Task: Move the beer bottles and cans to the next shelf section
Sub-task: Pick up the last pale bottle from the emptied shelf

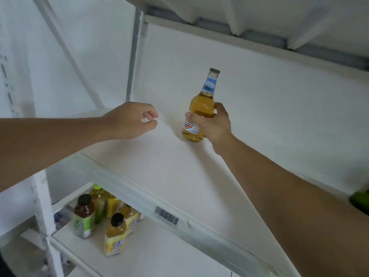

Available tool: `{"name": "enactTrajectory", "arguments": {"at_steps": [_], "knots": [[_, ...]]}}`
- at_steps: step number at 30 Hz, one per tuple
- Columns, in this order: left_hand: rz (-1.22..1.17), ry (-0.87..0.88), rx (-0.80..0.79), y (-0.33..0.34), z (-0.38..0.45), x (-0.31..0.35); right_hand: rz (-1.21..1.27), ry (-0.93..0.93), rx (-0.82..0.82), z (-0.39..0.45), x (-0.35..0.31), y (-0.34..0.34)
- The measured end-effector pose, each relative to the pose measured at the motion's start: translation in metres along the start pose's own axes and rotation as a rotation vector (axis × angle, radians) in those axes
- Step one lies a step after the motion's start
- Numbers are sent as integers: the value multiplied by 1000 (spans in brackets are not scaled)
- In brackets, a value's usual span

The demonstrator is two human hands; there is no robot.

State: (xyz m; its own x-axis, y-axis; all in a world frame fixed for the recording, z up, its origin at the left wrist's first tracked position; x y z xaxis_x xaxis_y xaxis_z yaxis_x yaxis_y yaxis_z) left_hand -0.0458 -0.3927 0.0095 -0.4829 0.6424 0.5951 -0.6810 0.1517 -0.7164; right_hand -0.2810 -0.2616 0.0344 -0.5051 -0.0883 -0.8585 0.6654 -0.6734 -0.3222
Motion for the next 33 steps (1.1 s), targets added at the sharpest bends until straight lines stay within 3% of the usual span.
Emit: {"name": "enactTrajectory", "arguments": {"at_steps": [9,14,19,26,33], "knots": [[5,197,-173,84,-10,134,-109,18,105,-88,1,-148],[-57,276,-282,110,-31,189,-91,99,279,-142,2,-217],[-106,347,-348,141,-58,233,-188,155,364,-188,-2,-259],[5,472,-407,172,-100,289,-216,166,474,-238,16,-298],[37,495,-397,186,-108,334,-220,150,544,-237,32,-331]]}}
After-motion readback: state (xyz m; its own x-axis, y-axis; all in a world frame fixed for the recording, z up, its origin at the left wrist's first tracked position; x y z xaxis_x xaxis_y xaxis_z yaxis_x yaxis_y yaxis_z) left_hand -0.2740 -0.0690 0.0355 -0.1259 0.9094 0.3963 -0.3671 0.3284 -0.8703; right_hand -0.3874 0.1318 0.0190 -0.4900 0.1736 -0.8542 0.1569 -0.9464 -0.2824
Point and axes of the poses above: each hand's wrist, its own z-axis towards the middle knuckle, its own y-axis out of the palm, x = y × z, the point moved 7 cm from there along z, towards the middle knuckle, and after that the axes turned 7 degrees about -y, right-handed, at the moved point
